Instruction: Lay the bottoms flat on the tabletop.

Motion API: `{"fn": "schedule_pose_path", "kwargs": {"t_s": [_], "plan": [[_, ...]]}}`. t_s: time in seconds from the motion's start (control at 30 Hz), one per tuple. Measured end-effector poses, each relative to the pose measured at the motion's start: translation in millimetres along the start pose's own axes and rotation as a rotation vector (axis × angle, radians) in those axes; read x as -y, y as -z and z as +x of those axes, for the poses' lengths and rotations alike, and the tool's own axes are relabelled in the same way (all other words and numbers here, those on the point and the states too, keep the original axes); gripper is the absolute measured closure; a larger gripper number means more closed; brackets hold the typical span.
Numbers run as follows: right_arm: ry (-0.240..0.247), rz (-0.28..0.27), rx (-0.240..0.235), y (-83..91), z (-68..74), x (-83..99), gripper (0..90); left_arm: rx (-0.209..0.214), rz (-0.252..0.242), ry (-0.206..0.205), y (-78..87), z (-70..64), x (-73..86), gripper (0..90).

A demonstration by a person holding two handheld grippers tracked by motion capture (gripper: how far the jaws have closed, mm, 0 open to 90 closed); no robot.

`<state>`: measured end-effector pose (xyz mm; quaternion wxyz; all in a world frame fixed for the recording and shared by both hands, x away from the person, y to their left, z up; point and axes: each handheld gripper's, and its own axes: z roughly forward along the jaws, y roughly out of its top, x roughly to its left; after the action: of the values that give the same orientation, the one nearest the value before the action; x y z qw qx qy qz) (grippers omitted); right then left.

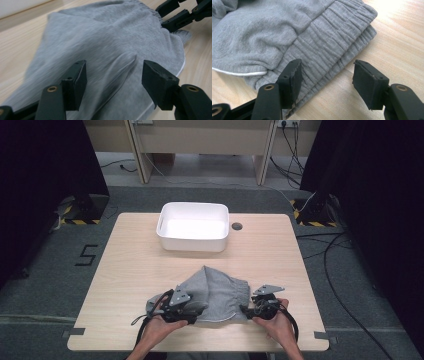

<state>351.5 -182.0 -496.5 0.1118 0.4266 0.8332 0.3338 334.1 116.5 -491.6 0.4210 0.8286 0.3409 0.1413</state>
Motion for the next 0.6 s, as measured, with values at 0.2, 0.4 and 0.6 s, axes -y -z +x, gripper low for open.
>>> {"fn": "schedule_pose_path", "kwargs": {"t_s": [0.2,0.4,0.6], "plan": [[-0.006,-0.007,-0.002,-0.1,-0.3,1.2,40.6,-0.065,-0.018,0.035,-17.8,18.5,-1.0,74.1],[-0.014,-0.009,-0.011,-0.5,-1.0,1.7,40.6,-0.184,-0.106,0.155,16.9,68.3,3.7,81.3],[-0.011,-0.009,-0.01,-0.6,-1.1,1.6,40.6,-0.294,-0.14,0.278,53.7,119.1,22.1,80.4]]}}
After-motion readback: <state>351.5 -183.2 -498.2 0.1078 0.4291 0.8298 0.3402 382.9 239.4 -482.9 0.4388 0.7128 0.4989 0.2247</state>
